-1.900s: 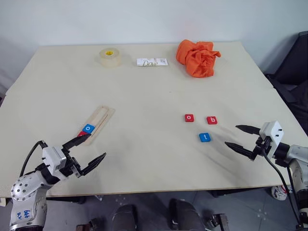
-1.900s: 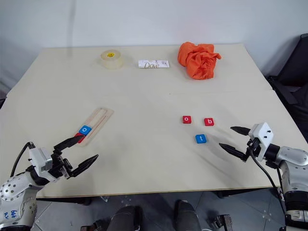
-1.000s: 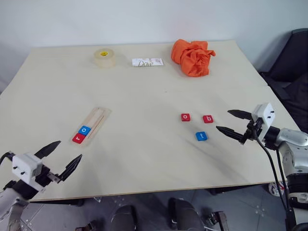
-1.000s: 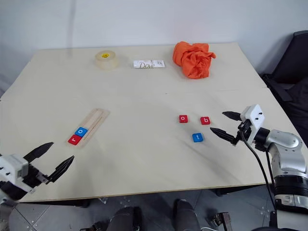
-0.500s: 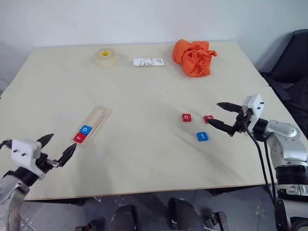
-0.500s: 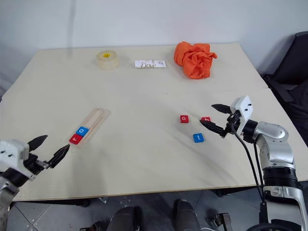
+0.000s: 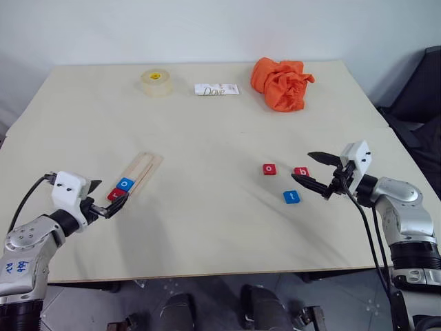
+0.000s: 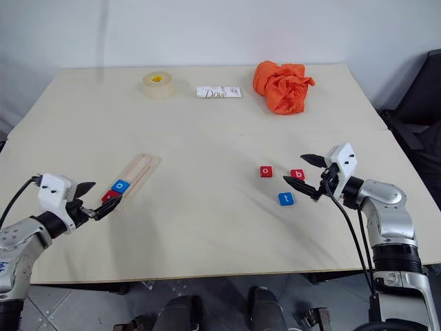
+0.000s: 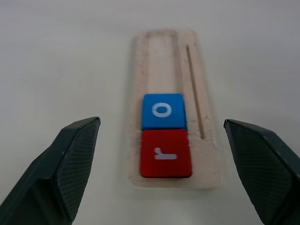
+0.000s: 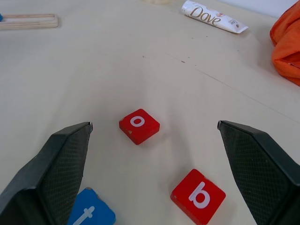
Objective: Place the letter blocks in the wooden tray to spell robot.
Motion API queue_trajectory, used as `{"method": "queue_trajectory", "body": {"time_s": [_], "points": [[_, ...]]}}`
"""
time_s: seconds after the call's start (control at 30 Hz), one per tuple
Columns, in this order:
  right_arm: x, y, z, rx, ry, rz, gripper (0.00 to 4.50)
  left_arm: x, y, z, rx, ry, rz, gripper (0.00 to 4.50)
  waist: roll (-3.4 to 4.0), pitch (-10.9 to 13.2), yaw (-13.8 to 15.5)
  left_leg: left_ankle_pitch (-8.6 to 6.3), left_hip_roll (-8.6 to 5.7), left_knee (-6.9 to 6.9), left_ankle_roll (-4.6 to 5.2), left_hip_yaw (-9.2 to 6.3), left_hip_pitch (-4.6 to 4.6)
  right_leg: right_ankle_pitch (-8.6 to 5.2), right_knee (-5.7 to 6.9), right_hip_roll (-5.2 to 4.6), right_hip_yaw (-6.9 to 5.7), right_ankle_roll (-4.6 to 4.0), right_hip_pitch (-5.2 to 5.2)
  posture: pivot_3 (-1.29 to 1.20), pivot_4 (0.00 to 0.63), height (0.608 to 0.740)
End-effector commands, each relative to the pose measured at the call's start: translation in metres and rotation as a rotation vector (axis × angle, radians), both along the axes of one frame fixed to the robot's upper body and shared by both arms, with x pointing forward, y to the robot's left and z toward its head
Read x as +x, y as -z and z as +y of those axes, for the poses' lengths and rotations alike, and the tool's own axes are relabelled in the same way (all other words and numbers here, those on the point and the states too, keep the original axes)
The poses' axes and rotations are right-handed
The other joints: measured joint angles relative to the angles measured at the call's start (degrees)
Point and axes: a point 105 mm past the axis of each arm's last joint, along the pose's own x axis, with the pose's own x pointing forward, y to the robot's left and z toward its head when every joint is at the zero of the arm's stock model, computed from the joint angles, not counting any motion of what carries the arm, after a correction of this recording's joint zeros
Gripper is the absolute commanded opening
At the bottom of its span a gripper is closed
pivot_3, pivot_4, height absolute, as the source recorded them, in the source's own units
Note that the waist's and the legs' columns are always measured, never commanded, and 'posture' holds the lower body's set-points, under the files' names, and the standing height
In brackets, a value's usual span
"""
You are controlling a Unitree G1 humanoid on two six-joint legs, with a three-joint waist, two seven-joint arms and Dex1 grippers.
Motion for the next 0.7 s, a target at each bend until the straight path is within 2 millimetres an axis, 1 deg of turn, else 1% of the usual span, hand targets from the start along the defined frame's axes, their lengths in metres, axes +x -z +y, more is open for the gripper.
{"method": "queue_trajectory", "body": {"time_s": [0.03,0.23,0.43,0.7], "points": [[-0.005,-0.015,-0.005,0.006,0.006,-0.051,4.47,0.005,-0.005,0.004,0.031,-0.021,-0.005,4.50,0.00,0.0,0.0,0.00,0.00,-0.01,0.00,0.00,0.00,-0.01,0.00,0.00,0.00,-0.01,0.00,0.00,0.150,0.740],[-0.009,-0.014,-0.009,0.004,0.021,-0.048,4.47,0.014,0.003,0.004,0.032,-0.017,0.032,4.50,0.00,0.0,0.0,0.01,0.00,-0.04,-0.01,0.04,0.02,-0.02,0.03,0.00,0.02,-0.03,-0.04,0.00,0.150,0.740],[-0.012,-0.013,-0.011,0.003,0.030,-0.049,4.47,0.020,0.017,0.002,0.031,0.000,0.102,4.50,0.01,0.0,0.0,0.01,-0.02,-0.02,-0.02,0.05,0.04,-0.02,0.05,-0.01,0.03,-0.03,-0.03,0.00,0.150,0.740],[-0.012,-0.015,-0.012,0.000,0.035,-0.061,4.47,0.020,0.028,-0.005,0.012,0.043,0.190,4.50,0.02,0.0,0.0,0.02,-0.01,-0.01,-0.03,0.06,0.08,-0.02,0.10,-0.01,0.07,-0.03,-0.02,0.00,0.150,0.740]]}}
